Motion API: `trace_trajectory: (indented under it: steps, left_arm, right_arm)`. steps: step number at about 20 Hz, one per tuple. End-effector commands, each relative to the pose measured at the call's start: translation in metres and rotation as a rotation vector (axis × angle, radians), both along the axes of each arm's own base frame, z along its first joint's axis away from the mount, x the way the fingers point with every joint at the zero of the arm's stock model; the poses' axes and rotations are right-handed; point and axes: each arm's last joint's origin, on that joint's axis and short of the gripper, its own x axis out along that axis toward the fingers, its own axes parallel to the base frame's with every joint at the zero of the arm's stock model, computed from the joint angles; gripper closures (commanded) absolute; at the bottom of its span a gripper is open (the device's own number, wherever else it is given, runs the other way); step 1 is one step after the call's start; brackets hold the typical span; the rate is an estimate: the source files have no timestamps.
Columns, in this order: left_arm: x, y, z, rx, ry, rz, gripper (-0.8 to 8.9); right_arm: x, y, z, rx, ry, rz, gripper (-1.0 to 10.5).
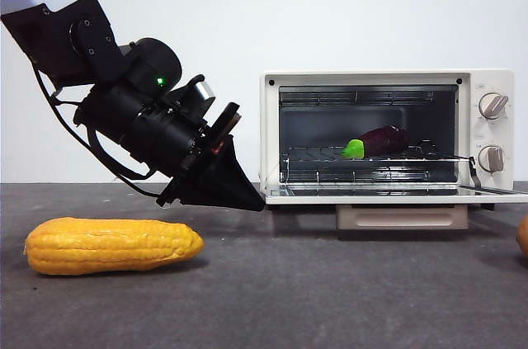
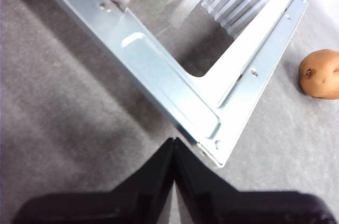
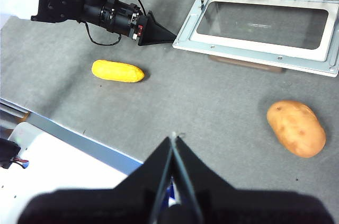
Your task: Take the eggplant from the table,put the eggplant in the oven
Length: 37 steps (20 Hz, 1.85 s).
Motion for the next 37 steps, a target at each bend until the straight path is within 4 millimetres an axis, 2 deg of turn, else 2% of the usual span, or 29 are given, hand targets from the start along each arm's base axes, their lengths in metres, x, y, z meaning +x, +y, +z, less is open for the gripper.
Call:
trace_trajectory:
  steps: [1,8,20,27,31,37]
  left_arm:
    - [-0.001,-0.003,-0.011,0.001,0.031,-0.01,8.2]
    - [0.0,-0.004,-0.025,-0.027,0.076,-0.041,8.2]
    - [0.008,-0.007,-0.014,-0.172,0.066,-0.051,8.2]
    - [0.023,-0.005,0.014,-0.344,-0.015,-0.011,8.2]
    - [0.034,-0.006,0.03,-0.359,-0.086,0.022,8.2]
    - [0.054,-0.012,0.066,-0.36,-0.246,0.11,8.2]
  right_arm:
    - [-0.003,-0.001,-0.001,-0.003,0.013,0.006,9.6]
    - [-0.003,-0.001,-0.001,-0.005,0.013,0.005,9.6]
    - [-0.003,-0.001,-0.001,-0.009,0.01,0.004,9.6]
    - [-0.003,-0.001,-0.001,-0.013,0.008,0.005,9.6]
    - [-0.003,-0.001,-0.001,-0.013,0.008,0.005,9.6]
    - [-0.003,-0.001,-0.001,-0.012,0.008,0.005,9.6]
